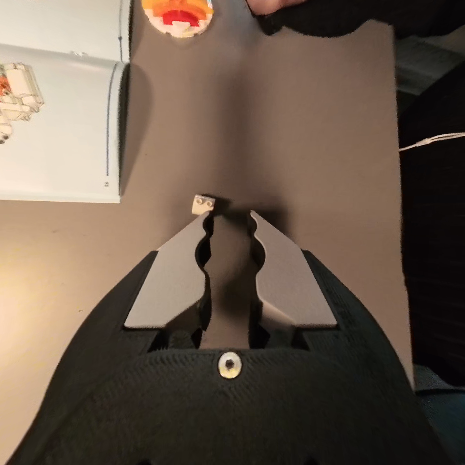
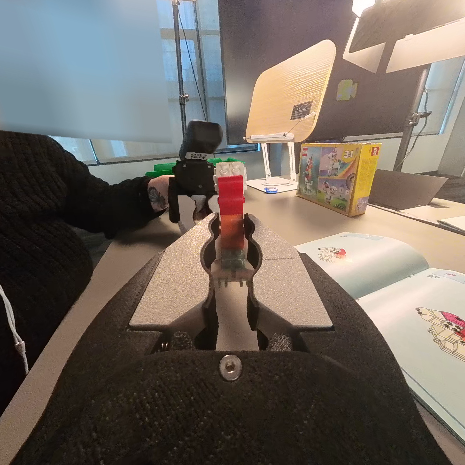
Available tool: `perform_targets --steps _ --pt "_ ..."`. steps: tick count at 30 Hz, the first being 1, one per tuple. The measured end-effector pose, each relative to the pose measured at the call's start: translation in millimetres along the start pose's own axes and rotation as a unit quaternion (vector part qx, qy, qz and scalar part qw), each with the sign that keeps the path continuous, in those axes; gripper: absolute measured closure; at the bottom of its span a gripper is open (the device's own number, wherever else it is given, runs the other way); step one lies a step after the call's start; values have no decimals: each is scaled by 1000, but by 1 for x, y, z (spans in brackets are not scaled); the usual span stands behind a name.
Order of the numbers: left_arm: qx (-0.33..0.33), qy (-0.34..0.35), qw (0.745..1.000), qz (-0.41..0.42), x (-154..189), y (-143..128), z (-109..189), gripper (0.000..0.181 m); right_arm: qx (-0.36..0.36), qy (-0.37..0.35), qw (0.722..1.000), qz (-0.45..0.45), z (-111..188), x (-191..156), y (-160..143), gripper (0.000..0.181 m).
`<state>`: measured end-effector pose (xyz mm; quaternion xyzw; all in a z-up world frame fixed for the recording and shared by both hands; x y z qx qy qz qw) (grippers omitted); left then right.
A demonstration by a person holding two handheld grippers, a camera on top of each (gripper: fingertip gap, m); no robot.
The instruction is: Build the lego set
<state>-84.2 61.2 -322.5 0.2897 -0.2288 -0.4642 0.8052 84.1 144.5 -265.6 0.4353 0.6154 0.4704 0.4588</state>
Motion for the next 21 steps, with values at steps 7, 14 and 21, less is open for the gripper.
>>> perform_targets --steps 7,14,21 --pt "19 92 994 -60 -14 4 -1 152 -1 2 1000 -1 0 0 1 164" --pt "13 71 996 -59 -15 -2 -10 159 1 3 1000 -3 0 0 1 164" --pt "109 103 987 -54 -20 24 5 165 45 3 999 -30 1 4 8 164"
Point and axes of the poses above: each gripper's, where its closed fingertips meet, z back along the fingers, y out of its top, x = y × z across the jaws, the point moved 6 cm from there along z, back along the fingers, and after that the axes turned 5 degrees about -z, right-handed, at the moved point
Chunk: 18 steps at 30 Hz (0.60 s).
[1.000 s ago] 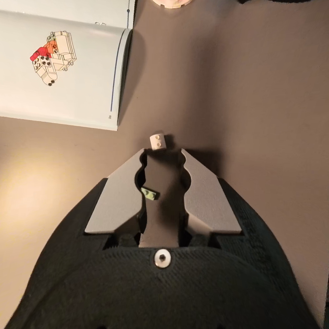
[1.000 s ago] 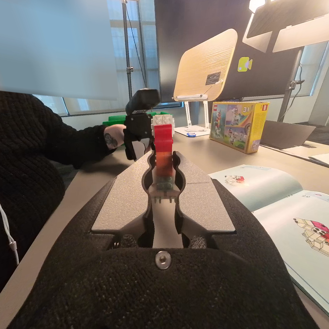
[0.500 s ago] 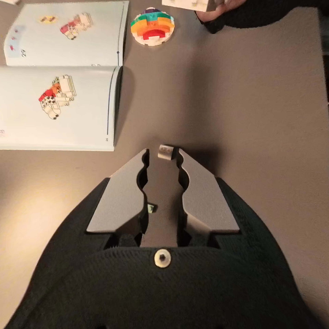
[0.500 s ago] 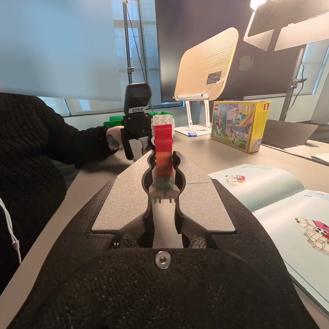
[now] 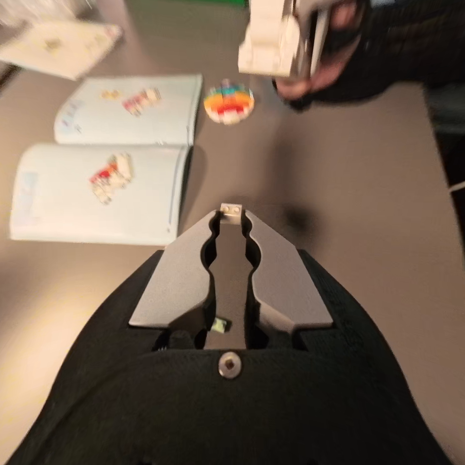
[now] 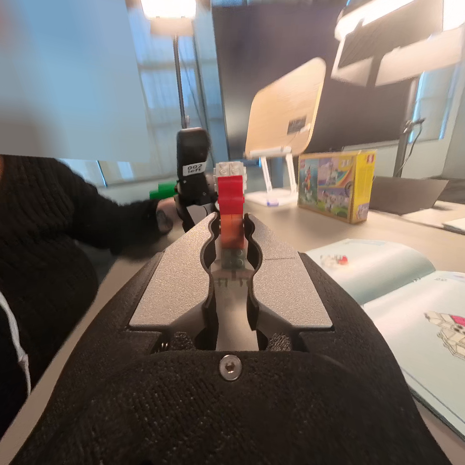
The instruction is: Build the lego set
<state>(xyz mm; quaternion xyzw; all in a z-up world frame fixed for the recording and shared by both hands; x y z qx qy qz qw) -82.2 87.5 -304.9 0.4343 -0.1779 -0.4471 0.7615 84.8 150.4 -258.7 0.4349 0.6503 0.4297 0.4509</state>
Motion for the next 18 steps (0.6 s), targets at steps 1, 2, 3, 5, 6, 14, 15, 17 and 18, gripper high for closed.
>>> perform_targets --steps 1,2,3,5,6,14,15,17,18 --pt "39 14 999 7 -4 13 5 165 20 -2 1000 -10 0 3 2 164" --pt "79 30 996 18 -9 28 12 166 41 -12 999 -31 -1 8 3 164" --pt "116 37 992 30 -13 42 18 166 67 -17 996 -56 -2 12 5 164" --pt "182 41 981 58 -19 69 29 166 134 -15 986 -94 -2 17 15 163" --pt "199 27 977 69 -19 79 32 165 164 -14 981 -106 -2 17 20 164" --pt "304 -91 945 85 -15 164 61 165 305 -12 946 -111 -19 2 51 164" --pt "300 -103 944 86 -16 173 64 165 319 -2 941 -112 -23 -3 54 164" --pt "286 -117 947 84 -18 188 68 165 330 15 938 -104 -33 -13 58 164" --pt "276 -116 951 80 -20 195 69 165 330 20 938 -100 -37 -18 59 164"
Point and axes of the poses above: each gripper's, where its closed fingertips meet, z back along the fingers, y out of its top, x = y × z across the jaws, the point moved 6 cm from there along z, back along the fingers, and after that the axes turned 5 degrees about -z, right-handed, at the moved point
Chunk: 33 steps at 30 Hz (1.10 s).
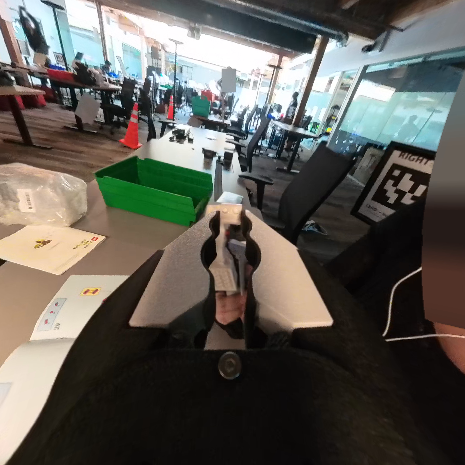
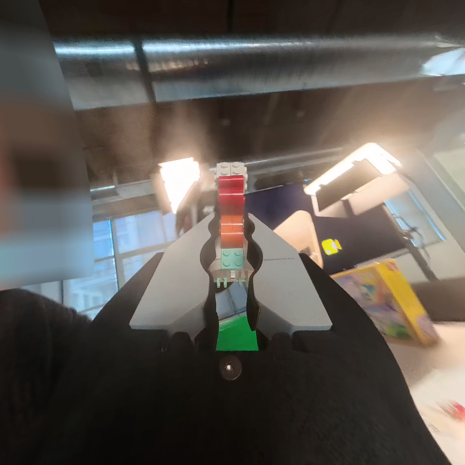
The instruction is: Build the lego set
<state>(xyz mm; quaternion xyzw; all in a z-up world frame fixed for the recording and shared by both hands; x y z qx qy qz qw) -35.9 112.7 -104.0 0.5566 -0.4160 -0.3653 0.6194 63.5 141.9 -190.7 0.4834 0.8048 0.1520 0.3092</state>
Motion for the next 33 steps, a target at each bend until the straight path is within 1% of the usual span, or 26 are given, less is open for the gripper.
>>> perform_targets --steps 2,5,7,10,14,23,33 --pt "-30 10 999 -12 -1 9 -5 165 1 12 1000 6 -5 -8 -3 164" --pt "-81 34 995 -35 -1 14 -12 165 11 21 1000 -5 -7 -13 -5 164" --pt "-106 30 992 -56 4 16 -16 165 6 24 1000 -2 -7 -14 -7 164" --pt "-133 20 989 -62 10 20 -20 165 11 31 999 -1 -5 -17 -5 164" --pt "-168 9 985 -38 11 19 -25 166 16 24 999 16 -4 -19 -2 164" --pt "-184 -8 982 -33 11 21 -30 166 24 31 999 11 -2 -20 0 164" --pt "-205 -11 977 -49 12 23 -33 165 26 35 999 7 0 -19 0 164"
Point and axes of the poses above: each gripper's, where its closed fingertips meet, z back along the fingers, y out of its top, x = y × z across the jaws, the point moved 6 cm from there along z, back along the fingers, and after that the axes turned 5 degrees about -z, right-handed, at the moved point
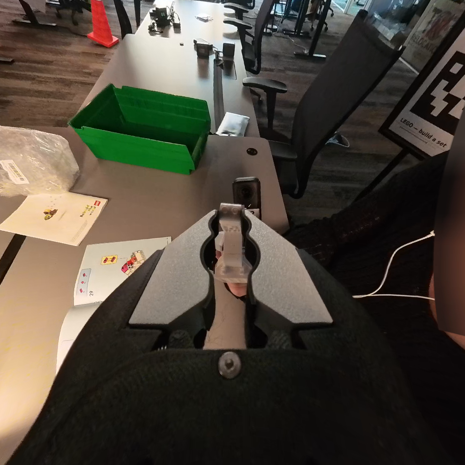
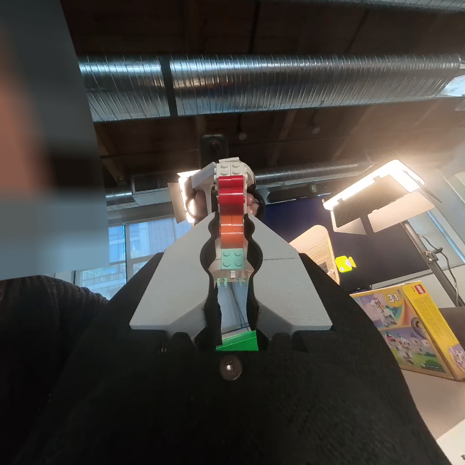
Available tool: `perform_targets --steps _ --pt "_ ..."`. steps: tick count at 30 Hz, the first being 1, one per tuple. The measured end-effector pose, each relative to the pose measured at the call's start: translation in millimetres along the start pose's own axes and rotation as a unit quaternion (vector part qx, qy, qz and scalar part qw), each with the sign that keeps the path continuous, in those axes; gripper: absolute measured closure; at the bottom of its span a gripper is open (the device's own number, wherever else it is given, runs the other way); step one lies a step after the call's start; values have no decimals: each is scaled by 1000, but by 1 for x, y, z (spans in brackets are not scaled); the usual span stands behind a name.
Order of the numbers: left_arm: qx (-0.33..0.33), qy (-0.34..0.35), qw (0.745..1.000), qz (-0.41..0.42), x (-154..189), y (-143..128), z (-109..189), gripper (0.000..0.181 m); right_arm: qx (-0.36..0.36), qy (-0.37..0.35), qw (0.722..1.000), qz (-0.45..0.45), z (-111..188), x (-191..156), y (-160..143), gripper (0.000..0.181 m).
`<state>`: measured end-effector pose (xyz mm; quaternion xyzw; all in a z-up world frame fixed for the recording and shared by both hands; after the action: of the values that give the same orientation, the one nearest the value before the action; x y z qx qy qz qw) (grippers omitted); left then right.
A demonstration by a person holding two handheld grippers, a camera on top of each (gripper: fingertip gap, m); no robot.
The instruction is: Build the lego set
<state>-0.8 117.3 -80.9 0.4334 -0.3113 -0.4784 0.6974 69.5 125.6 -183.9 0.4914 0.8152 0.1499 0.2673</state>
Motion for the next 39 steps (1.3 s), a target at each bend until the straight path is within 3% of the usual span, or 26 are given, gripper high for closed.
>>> perform_targets --steps 29,39 --pt "-5 -12 1000 3 -2 1 -5 165 4 4 1000 -5 2 2 1 164" --pt "-31 -18 999 -12 4 -5 -12 149 4 4 1000 -4 2 2 1 164"
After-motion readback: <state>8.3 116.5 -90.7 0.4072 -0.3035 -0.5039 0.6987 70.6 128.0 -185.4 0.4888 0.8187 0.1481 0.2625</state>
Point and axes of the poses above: each gripper's, where its closed fingertips meet, z back along the fingers, y out of its top, x = y × z across the jaws, the point moved 6 cm from there along z, back along the fingers, and after that the axes turned 5 degrees about -z, right-handed, at the moved point
